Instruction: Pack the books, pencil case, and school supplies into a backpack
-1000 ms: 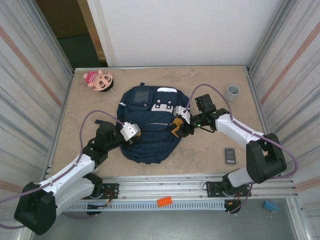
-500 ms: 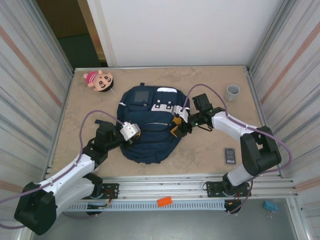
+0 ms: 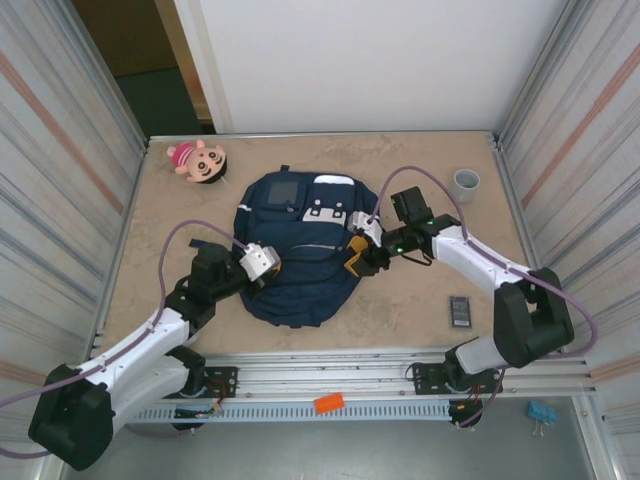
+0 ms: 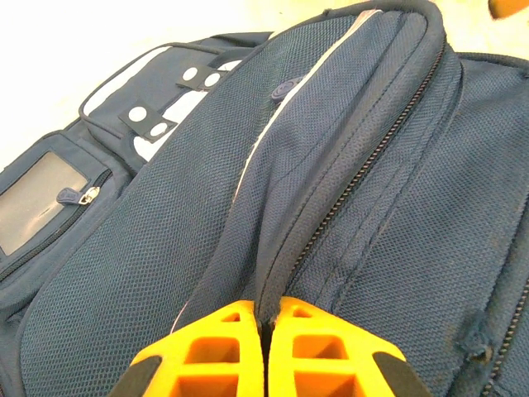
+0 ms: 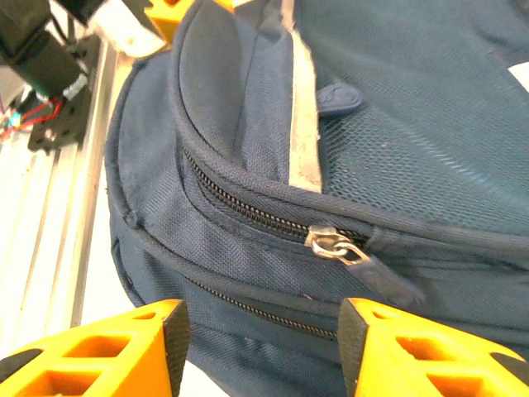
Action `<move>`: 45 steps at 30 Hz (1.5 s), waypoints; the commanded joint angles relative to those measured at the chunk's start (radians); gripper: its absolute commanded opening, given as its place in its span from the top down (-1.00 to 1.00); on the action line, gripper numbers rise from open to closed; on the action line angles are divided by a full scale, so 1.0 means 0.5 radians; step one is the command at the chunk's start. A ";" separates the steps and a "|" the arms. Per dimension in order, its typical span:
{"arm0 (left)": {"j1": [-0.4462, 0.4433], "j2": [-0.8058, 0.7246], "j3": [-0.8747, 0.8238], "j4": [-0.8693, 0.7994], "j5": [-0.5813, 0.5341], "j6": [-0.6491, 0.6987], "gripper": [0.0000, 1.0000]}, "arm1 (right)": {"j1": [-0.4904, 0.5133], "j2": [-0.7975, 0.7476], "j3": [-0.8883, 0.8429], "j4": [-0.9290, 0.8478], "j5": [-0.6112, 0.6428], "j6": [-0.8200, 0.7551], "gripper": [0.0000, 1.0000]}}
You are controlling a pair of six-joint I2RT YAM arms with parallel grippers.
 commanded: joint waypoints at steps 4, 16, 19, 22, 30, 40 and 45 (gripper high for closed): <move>0.008 -0.023 -0.012 0.181 0.022 -0.071 1.00 | -0.090 -0.050 -0.067 0.196 0.070 0.140 -0.21; 0.010 -0.029 -0.016 0.190 0.015 -0.082 1.00 | 0.041 0.303 0.214 0.161 -0.058 0.053 -0.26; 0.015 -0.030 -0.014 0.188 0.010 -0.082 1.00 | 0.073 0.334 0.220 0.079 -0.128 0.011 -0.21; 0.013 -0.035 0.002 0.161 -0.006 -0.080 1.00 | 0.096 0.299 0.220 -0.106 -0.189 -0.039 -0.12; 0.031 -0.048 0.019 0.150 -0.003 -0.077 1.00 | 0.113 0.152 0.107 -0.219 -0.218 -0.056 0.17; 0.029 -0.023 0.013 0.211 0.052 -0.125 1.00 | 0.116 0.291 0.174 -0.033 -0.219 0.103 0.23; 0.031 -0.021 0.001 0.237 0.109 -0.120 1.00 | 0.128 0.349 0.197 0.012 -0.051 0.122 0.19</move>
